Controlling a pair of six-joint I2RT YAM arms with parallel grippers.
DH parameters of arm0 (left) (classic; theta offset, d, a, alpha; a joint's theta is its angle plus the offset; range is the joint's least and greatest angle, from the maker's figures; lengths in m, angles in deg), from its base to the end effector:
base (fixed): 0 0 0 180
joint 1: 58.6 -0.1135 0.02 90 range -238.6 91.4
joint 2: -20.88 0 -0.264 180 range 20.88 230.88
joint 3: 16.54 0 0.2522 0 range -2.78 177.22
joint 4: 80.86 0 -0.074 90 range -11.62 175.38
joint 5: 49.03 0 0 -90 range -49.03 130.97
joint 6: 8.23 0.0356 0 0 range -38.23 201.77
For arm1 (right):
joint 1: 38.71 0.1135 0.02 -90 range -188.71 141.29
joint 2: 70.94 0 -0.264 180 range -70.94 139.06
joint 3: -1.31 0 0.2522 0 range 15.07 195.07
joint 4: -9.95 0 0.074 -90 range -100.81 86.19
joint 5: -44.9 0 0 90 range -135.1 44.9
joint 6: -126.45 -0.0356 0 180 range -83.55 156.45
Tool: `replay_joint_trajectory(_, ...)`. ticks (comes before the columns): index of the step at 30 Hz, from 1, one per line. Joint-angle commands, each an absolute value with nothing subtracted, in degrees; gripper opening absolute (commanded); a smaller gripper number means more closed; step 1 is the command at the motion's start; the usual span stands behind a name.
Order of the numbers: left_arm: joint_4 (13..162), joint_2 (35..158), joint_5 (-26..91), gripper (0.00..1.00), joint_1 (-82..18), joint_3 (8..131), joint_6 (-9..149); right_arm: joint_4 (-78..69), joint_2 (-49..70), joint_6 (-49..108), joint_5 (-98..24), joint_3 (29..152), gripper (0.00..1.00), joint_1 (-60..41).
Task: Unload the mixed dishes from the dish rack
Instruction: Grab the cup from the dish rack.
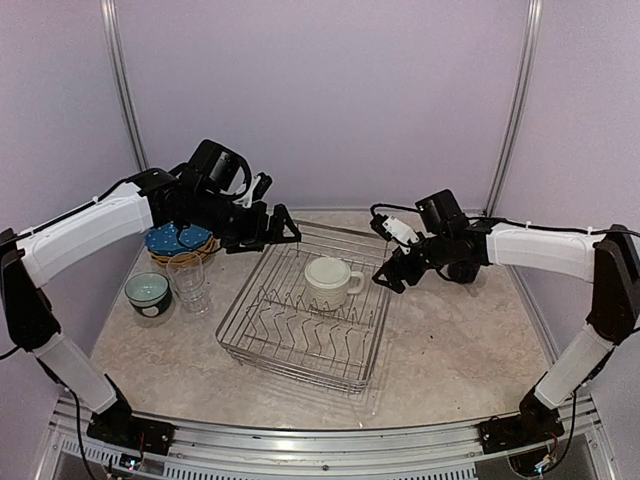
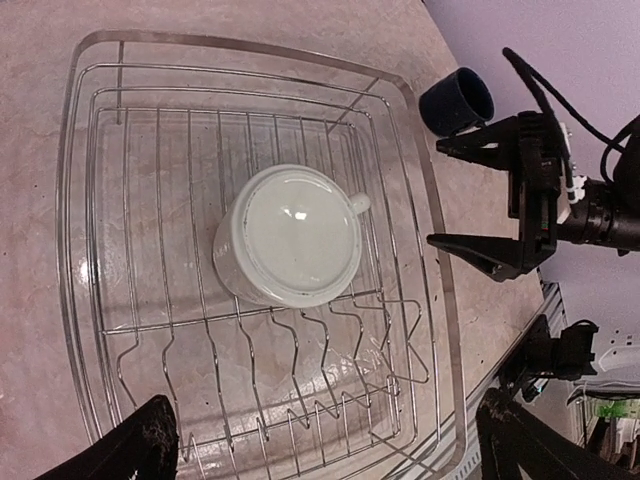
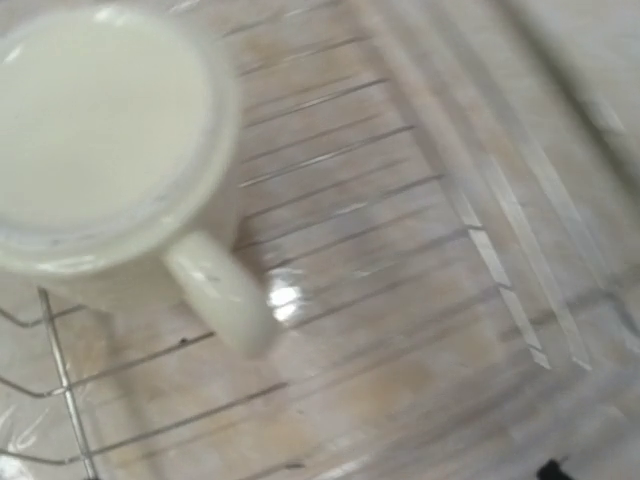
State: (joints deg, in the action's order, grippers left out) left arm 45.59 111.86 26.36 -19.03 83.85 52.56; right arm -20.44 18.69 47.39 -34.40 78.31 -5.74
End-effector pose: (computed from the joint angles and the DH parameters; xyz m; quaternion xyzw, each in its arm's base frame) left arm 0.2650 -0.2306 0.3432 0.1318 0.9053 -0.3149 0.2528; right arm 0.2851 0.1928 0.2480 -0.3759 0.8330 0.1598 0.3732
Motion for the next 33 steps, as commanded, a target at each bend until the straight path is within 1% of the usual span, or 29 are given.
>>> replay_joint_trajectory(1,47.3,108.5,24.5,0.99,-20.0,81.5,52.5,-25.4,24.9,52.9,-35.0,85.2,0.89,-2.8)
replay_joint_trajectory(3,47.6,107.7,24.5,0.99,-20.4,80.8,52.4,-27.4,28.6,54.2,-35.9,88.6,0.85,-2.1)
replay_joint_trajectory(10,48.3,105.9,24.4,0.99,-21.1,79.2,51.7,-32.5,38.9,56.3,-40.9,97.7,0.8,0.0)
replay_joint_trajectory(13,48.1,105.5,24.4,0.99,-21.4,79.1,51.7,-33.0,41.0,57.0,-40.1,99.6,0.77,0.4)
replay_joint_trajectory(16,47.8,105.2,24.4,0.99,-21.5,79.2,51.8,-33.1,42.7,57.8,-37.6,100.6,0.71,0.9)
replay_joint_trajectory(18,47.6,105.2,24.5,0.99,-21.5,79.5,51.7,-32.7,43.3,58.4,-36.4,100.7,0.65,1.4)
replay_joint_trajectory(24,46.9,105.3,25.0,0.99,-21.5,80.3,51.0,-29.9,43.7,59.5,-32.5,99.5,0.44,1.6)
replay_joint_trajectory(27,46.3,105.7,25.4,0.99,-21.5,81.3,50.3,-28.2,43.4,59.3,-30.6,98.6,0.29,1.7)
replay_joint_trajectory(31,45.1,106.2,25.9,0.99,-21.6,82.7,49.6,-24.6,42.6,57.7,-28.9,96.4,0.15,1.6)
replay_joint_trajectory(33,44.8,106.4,26.2,0.99,-21.6,83.3,49.1,-22.7,42.1,56.2,-28.6,95.4,0.07,1.7)
